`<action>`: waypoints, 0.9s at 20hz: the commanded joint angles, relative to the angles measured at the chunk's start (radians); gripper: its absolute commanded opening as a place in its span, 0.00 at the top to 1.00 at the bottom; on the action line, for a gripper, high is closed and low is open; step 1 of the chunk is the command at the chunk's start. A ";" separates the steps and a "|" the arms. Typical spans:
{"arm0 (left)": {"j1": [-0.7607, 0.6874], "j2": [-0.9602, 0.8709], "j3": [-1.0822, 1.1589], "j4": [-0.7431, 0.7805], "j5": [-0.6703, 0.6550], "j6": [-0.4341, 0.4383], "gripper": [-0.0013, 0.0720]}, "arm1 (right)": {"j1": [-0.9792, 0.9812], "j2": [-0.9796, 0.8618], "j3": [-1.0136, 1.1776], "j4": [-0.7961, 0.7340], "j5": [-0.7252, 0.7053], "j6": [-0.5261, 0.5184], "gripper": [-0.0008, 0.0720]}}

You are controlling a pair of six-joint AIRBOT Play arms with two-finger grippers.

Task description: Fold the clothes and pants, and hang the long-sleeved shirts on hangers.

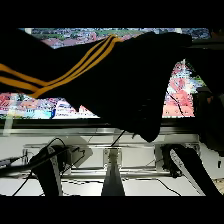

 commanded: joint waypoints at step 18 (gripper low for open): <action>-0.539 -0.782 -0.187 0.377 -0.040 -0.275 0.97 | 0.013 -0.616 -0.268 -0.330 -0.576 0.068 0.96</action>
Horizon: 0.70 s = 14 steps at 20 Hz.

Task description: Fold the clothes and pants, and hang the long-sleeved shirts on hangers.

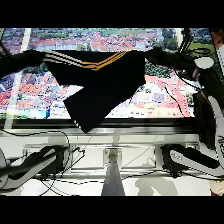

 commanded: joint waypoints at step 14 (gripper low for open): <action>-0.094 0.257 -0.284 0.309 -0.736 -0.479 0.97 | -0.010 -0.040 0.088 -0.827 0.711 0.183 0.96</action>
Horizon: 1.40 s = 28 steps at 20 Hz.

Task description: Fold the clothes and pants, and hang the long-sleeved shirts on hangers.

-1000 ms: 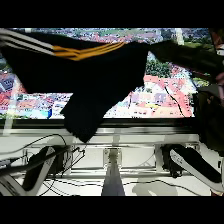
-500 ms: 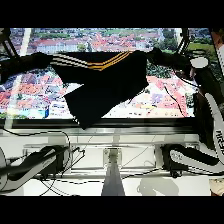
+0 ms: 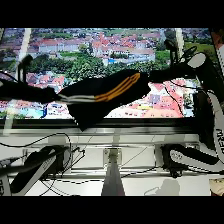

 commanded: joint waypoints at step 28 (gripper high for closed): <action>-0.223 0.057 -0.542 -0.251 0.454 -0.073 0.04 | -0.215 -0.469 0.192 0.112 0.158 -0.084 0.06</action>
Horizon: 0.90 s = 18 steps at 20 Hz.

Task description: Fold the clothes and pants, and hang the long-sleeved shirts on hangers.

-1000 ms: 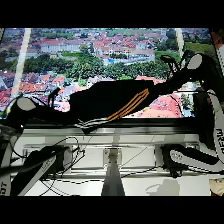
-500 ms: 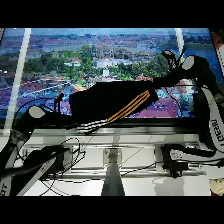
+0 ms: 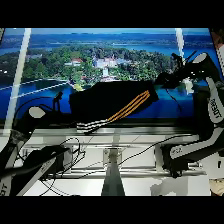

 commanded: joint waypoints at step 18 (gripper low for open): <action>-0.001 -0.001 0.015 0.109 0.270 0.064 0.04 | 0.323 -0.024 0.050 0.206 0.006 -0.156 0.96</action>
